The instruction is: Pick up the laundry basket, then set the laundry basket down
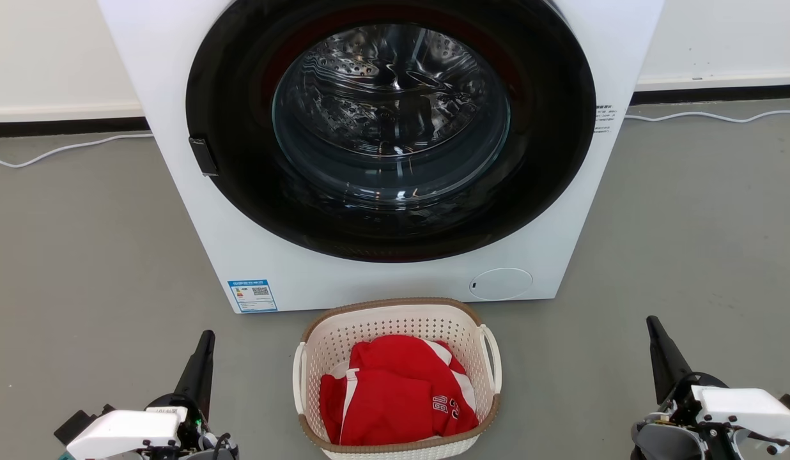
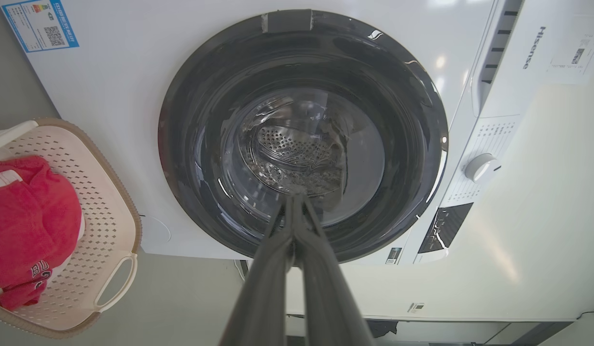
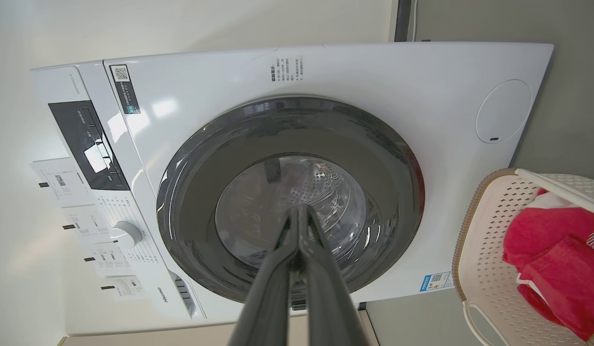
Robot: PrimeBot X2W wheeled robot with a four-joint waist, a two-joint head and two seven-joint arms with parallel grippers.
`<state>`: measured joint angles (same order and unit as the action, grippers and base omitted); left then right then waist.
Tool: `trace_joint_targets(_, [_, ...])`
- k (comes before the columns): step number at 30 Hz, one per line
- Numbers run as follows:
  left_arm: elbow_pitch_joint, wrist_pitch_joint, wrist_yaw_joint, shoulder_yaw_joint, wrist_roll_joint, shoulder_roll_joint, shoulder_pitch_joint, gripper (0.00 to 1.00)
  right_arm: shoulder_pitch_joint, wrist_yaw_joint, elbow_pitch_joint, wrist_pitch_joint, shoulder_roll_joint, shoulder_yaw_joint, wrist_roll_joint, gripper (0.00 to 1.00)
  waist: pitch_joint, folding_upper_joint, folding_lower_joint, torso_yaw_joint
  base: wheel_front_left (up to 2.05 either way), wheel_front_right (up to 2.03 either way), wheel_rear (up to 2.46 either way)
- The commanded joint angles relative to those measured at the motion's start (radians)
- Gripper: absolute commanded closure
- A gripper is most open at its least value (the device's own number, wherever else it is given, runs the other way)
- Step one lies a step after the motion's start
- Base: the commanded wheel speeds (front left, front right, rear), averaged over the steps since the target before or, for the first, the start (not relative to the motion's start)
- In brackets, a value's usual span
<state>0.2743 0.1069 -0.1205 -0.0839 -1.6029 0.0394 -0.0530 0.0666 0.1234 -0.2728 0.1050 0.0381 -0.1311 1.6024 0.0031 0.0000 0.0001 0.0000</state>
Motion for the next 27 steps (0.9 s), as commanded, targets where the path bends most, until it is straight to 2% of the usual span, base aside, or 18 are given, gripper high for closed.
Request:
trace_joint_targets(1, [-0.029, 0.006, -0.01, -0.03, -0.006, 0.011, -0.055, 1.0, 0.041, 0.007, 0.028, 0.008, 0.012, 0.018, 0.007, 1.0, 0.0, 0.0, 0.0, 0.0, 0.0, 0.0, 0.0])
trace_joint_targets(27, [-0.029, 0.006, -0.01, -0.03, -0.006, 0.011, -0.055, 1.0, 0.041, 0.007, 0.028, 0.008, 0.012, 0.018, 0.007, 1.0, 0.0, 0.0, 0.0, 0.0, 0.0, 0.0, 0.0])
